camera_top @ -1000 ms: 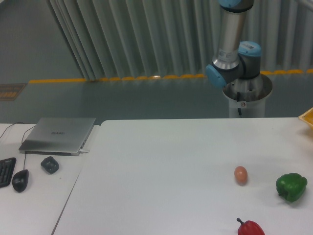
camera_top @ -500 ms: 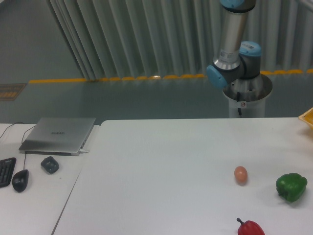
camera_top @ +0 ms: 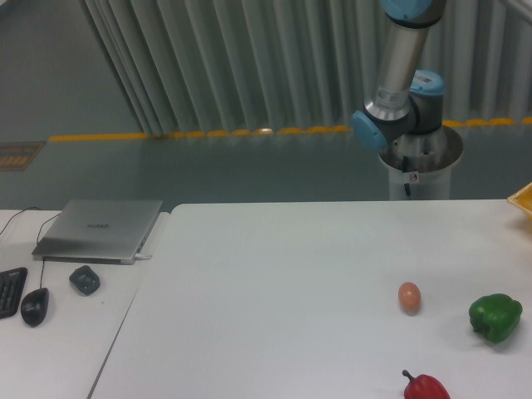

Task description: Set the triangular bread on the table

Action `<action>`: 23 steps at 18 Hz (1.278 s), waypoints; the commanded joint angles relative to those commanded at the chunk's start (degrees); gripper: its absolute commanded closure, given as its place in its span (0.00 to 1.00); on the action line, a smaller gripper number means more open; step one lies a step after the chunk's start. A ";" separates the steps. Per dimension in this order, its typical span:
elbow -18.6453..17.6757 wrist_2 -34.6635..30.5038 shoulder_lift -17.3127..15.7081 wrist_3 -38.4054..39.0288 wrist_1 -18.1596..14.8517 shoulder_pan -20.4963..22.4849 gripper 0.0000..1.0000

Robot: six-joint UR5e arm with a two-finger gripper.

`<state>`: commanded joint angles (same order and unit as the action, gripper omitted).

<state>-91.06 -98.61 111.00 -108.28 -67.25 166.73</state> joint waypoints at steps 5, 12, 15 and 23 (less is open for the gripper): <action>0.27 -0.09 1.76 -1.15 2.38 1.41 0.00; -0.08 -0.09 2.38 0.17 2.29 2.29 0.00; 0.09 -0.09 2.47 1.05 2.21 2.29 0.00; 0.00 -0.44 2.99 0.96 1.68 2.37 0.08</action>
<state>-91.06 -99.05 113.99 -107.31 -65.56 169.10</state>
